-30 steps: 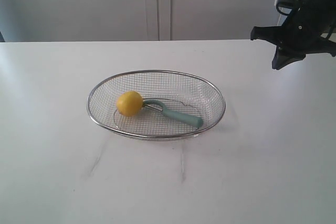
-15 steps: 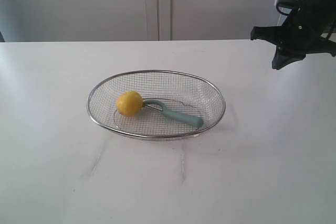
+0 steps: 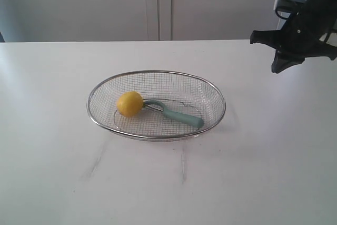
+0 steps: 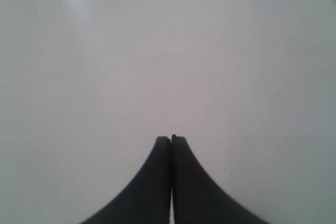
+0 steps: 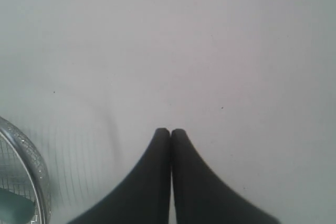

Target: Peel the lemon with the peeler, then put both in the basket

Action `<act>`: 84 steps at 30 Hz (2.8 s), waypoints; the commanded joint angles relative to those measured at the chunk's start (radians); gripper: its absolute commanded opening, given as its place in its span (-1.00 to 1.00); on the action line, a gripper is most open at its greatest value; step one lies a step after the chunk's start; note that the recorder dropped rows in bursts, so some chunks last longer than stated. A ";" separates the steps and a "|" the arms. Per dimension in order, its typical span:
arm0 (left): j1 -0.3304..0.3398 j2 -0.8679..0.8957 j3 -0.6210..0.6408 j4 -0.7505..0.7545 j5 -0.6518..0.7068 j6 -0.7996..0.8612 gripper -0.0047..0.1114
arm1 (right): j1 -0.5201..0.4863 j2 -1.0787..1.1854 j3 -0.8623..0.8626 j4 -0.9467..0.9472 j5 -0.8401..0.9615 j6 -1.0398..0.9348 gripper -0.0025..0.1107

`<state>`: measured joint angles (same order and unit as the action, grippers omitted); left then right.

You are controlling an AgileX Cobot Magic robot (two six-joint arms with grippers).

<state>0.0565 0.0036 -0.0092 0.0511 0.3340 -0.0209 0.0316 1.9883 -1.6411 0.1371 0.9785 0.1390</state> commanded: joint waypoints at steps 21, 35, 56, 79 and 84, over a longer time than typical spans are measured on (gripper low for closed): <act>0.002 -0.004 0.009 0.003 0.007 -0.002 -0.92 | -0.003 0.112 0.002 0.000 -0.215 0.005 -0.96; 0.002 -0.004 0.009 0.003 0.007 -0.002 -0.92 | -0.003 -0.126 0.027 -0.082 -0.262 -0.045 -0.96; 0.002 -0.004 0.009 0.003 0.007 -0.002 -0.92 | -0.003 -0.951 0.843 -0.111 -0.677 -0.030 -0.96; 0.002 -0.004 0.009 0.003 0.007 -0.002 -0.92 | -0.003 -1.562 1.130 -0.111 -0.712 -0.040 -0.96; 0.002 -0.004 0.009 0.003 0.007 -0.002 -0.92 | -0.003 -1.689 1.166 -0.111 -0.670 -0.040 -0.96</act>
<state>0.0565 0.0036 -0.0092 0.0511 0.3340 -0.0209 0.0316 0.3569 -0.4958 0.0369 0.2836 0.1086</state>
